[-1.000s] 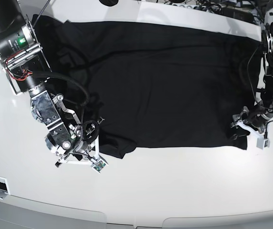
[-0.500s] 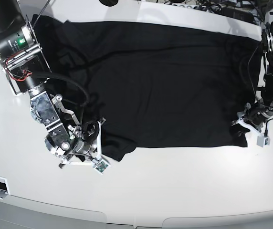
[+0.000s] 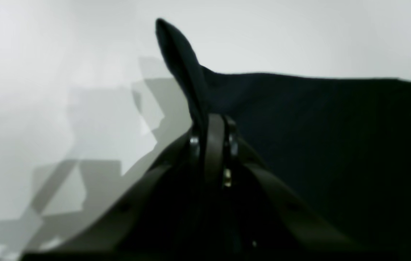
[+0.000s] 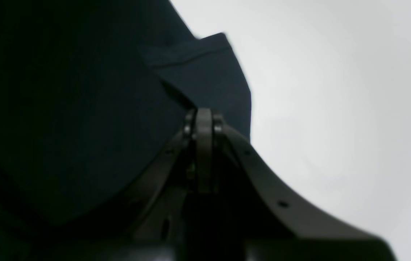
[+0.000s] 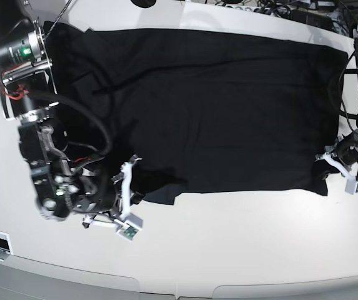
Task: Layout the t-shirt on the table in an organized manner, then fold the t-shirt properly
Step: 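Lift the shirt side with the right gripper and fold it over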
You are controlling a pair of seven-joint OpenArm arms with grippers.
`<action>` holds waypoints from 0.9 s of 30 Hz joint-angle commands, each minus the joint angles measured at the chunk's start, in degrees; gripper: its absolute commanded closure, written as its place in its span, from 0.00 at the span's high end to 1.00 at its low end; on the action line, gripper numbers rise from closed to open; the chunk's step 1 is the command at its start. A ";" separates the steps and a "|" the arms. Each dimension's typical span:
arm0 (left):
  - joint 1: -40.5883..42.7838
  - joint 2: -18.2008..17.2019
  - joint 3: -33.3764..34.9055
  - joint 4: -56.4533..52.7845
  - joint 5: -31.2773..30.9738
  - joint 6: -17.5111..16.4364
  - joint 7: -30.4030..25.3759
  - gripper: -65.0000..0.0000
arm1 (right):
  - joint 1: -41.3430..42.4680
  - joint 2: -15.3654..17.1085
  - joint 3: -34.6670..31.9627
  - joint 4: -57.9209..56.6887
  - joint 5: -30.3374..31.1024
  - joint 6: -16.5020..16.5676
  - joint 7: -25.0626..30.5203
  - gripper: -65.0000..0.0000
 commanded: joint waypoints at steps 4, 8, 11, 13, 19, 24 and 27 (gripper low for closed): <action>-1.62 -1.14 -0.22 1.44 -1.29 -0.52 -1.51 0.00 | -2.43 1.77 4.46 7.76 9.16 1.56 -4.22 0.00; -1.62 -1.16 -0.22 1.44 -1.27 -0.52 -1.49 0.00 | -6.93 5.53 4.42 12.74 11.76 1.56 -6.16 0.00; -1.60 -1.14 -0.22 1.44 -1.27 -0.52 -1.51 0.00 | -10.21 8.46 4.44 15.87 11.74 1.56 -6.38 0.00; -1.62 -1.14 -0.22 1.44 -1.27 -0.52 -1.51 0.00 | -12.09 10.54 4.44 17.94 11.76 1.56 -6.38 0.00; -1.64 -1.16 -0.22 1.44 -1.29 -0.52 -1.51 0.00 | -16.37 16.24 4.44 22.91 11.76 1.56 -6.80 0.00; -1.62 -1.64 -0.22 1.44 -2.78 -0.52 -1.51 0.00 | -17.29 17.27 4.42 24.22 15.19 1.56 -6.73 0.00; -1.57 -1.57 -0.22 1.44 -2.75 -0.52 -1.49 0.00 | -17.29 16.28 4.39 24.20 21.35 1.18 -6.29 0.03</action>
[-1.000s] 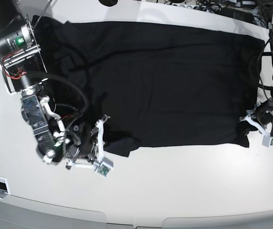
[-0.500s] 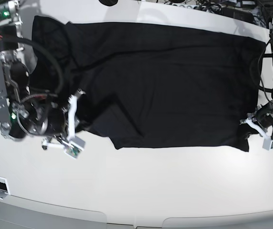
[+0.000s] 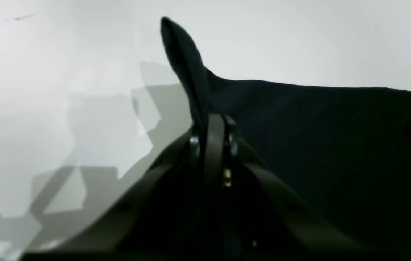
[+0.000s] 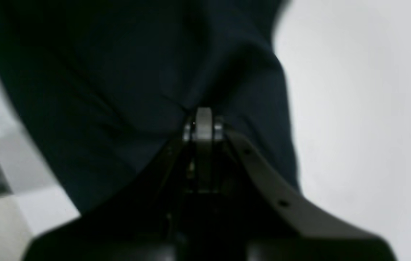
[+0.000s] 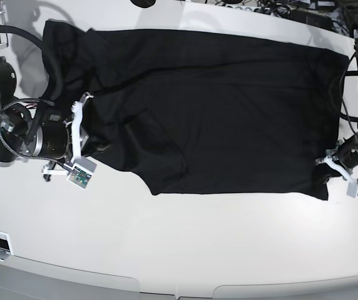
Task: Layout the t-shirt on the table in an organized manner, then fold the t-shirt properly
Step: 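Lift the shirt side with the right gripper and fold it over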
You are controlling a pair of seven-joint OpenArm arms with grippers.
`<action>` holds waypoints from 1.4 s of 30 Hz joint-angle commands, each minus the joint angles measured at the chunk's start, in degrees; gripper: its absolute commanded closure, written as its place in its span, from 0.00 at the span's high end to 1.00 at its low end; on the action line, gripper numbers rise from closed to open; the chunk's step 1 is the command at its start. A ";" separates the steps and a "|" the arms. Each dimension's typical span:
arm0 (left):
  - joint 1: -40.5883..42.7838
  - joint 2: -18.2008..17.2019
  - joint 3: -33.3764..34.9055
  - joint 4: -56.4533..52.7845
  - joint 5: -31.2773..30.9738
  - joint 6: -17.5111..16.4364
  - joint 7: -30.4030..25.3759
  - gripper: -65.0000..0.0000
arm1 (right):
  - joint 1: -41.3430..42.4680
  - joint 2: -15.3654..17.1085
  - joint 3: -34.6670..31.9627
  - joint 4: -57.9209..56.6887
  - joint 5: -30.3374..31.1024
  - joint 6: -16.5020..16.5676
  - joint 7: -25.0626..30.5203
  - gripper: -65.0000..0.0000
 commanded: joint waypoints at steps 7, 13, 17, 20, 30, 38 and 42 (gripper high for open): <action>-1.31 -1.27 -0.22 0.94 -1.27 -0.52 -1.49 0.00 | -0.81 -8.15 -2.25 1.05 -4.85 0.38 1.16 0.51; -1.31 -1.27 -0.22 0.94 -1.29 -0.52 -1.49 0.00 | -3.13 -12.13 -11.63 0.48 -26.40 -3.89 12.68 0.51; -1.31 -1.27 -0.22 0.94 -1.31 -0.52 -1.51 0.00 | -2.95 -12.15 -17.99 -5.09 -37.77 -15.74 20.41 0.51; -1.33 -1.25 -0.22 0.94 -1.33 -0.52 -1.51 0.00 | -1.49 -12.70 -21.00 -11.61 -41.97 -20.96 21.05 0.51; -1.31 -1.27 -0.22 0.94 -1.31 -0.52 -1.49 0.00 | 3.21 -15.74 -21.66 -22.25 -43.91 -23.74 21.05 0.43; -1.31 -1.27 -0.22 0.94 -1.29 -0.52 -1.51 0.00 | 6.49 -15.78 -21.66 -22.18 -43.76 -19.63 17.79 0.05; -1.31 -1.27 -0.22 0.94 -1.29 -0.52 -1.49 0.00 | 9.27 -15.76 -21.66 -22.18 -43.69 -19.69 15.04 0.00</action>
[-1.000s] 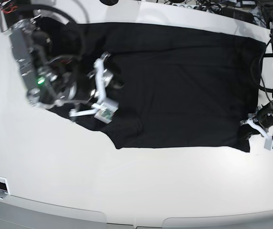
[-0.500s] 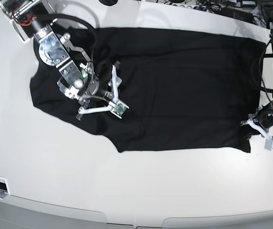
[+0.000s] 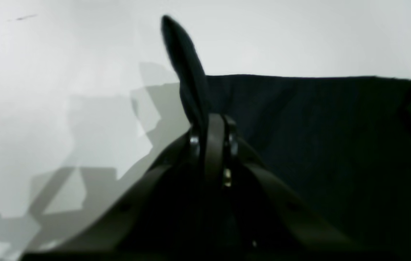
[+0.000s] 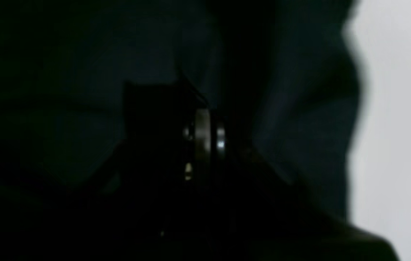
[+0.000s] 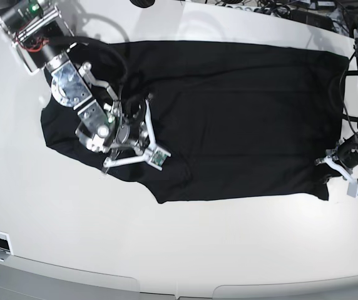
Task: Layout the t-shirt on the table in an organized manner, then fold the t-shirt properly
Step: 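Lift the shirt side with the right gripper and fold it over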
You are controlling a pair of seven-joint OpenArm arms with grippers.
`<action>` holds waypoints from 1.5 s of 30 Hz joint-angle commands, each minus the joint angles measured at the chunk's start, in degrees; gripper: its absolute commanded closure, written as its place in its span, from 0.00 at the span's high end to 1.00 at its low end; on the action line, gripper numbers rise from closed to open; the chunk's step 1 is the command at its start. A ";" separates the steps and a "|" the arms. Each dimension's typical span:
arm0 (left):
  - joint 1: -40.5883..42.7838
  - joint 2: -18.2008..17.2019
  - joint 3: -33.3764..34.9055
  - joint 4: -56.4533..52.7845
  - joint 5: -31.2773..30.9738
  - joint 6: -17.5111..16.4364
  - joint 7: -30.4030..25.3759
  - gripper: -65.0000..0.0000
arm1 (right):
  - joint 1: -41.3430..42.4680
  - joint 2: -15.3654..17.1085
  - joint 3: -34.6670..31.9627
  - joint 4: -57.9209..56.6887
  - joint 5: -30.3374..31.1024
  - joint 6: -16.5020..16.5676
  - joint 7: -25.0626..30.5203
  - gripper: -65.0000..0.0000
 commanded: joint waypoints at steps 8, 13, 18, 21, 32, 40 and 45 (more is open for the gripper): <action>-1.44 -1.31 -0.22 0.94 -0.90 -0.52 -1.46 0.00 | 4.85 0.04 0.28 0.76 -0.44 -1.18 -0.42 0.00; -1.46 -1.29 -0.22 0.94 -0.90 -0.52 -1.46 0.00 | 7.69 0.07 0.33 0.92 -2.29 -6.67 -3.72 0.00; -1.51 -1.36 -0.22 0.94 -0.46 -0.52 -1.49 0.00 | 8.92 0.66 0.37 4.83 0.81 0.66 -7.56 0.00; -1.81 -1.64 -0.22 0.94 -0.46 -0.52 -1.68 0.00 | 8.76 2.58 0.61 9.57 7.50 5.16 -10.60 0.00; -1.73 -2.19 -0.22 0.94 0.59 -0.52 -1.64 0.00 | 6.82 18.32 2.71 26.93 32.00 12.79 -18.56 0.00; -1.77 -2.38 -0.22 1.16 1.86 -0.52 -1.64 0.00 | 2.12 24.65 3.19 35.39 39.30 14.82 -19.74 0.00; -0.90 -2.45 -0.22 4.98 3.17 -0.52 -1.01 0.00 | -0.31 26.05 3.21 39.34 38.64 14.67 -19.78 0.00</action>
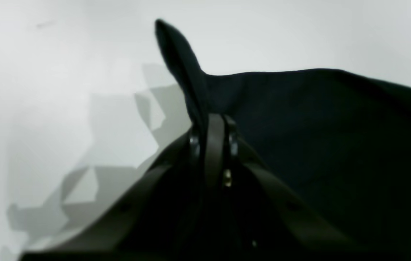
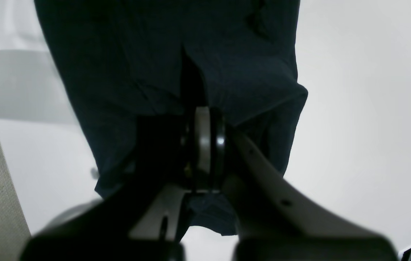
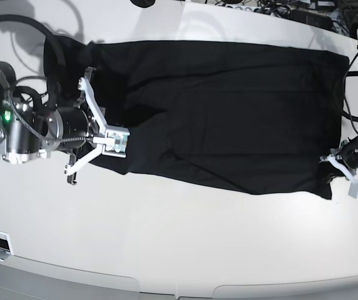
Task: Layout the t-shirt on the table in an organized manner, then fold the t-shirt properly
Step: 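Lift the shirt side with the right gripper and fold it over, then fold the shirt lengthwise with both grippers, bringing the hem over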
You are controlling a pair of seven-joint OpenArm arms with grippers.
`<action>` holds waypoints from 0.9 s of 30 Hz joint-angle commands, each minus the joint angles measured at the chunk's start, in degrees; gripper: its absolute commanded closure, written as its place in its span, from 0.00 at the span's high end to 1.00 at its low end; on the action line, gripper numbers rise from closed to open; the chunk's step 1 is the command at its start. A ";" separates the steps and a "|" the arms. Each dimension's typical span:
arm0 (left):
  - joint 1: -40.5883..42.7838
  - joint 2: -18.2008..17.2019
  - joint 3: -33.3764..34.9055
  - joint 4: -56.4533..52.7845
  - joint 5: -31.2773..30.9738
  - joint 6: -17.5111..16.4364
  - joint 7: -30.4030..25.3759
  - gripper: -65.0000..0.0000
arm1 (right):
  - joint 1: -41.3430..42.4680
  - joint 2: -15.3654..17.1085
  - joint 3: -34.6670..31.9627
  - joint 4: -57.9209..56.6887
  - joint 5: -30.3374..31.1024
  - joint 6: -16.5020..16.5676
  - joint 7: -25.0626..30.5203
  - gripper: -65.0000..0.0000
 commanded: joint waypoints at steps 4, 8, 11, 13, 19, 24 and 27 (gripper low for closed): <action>-0.37 -1.29 -0.22 9.14 -2.14 -0.49 3.63 0.00 | 1.18 0.81 0.74 0.90 -1.88 -2.91 0.66 0.00; 2.99 -1.27 -0.22 19.04 -6.91 -0.49 9.01 0.00 | 1.18 0.79 0.74 0.90 -5.62 -5.79 2.25 0.00; 7.10 -1.31 -0.22 26.49 -7.87 -0.49 9.94 0.00 | 1.16 0.81 0.74 0.87 -6.25 -6.08 2.91 0.00; 10.23 -1.49 -0.22 30.60 -7.89 -0.49 9.94 0.00 | 0.98 0.79 0.79 0.87 -6.69 -6.51 3.04 0.00; 16.41 -2.10 -0.22 34.16 -7.85 -0.49 9.40 0.00 | 0.74 0.79 1.09 0.87 -6.86 -6.93 3.04 0.00; 18.69 -3.76 -0.22 34.16 -7.67 -0.49 9.35 0.00 | -0.44 0.66 1.49 0.90 -6.86 -6.93 3.04 0.00; 18.80 -5.25 -0.22 34.16 -7.67 -0.49 9.60 0.00 | -1.25 0.66 1.49 0.90 -6.86 -7.10 3.02 0.00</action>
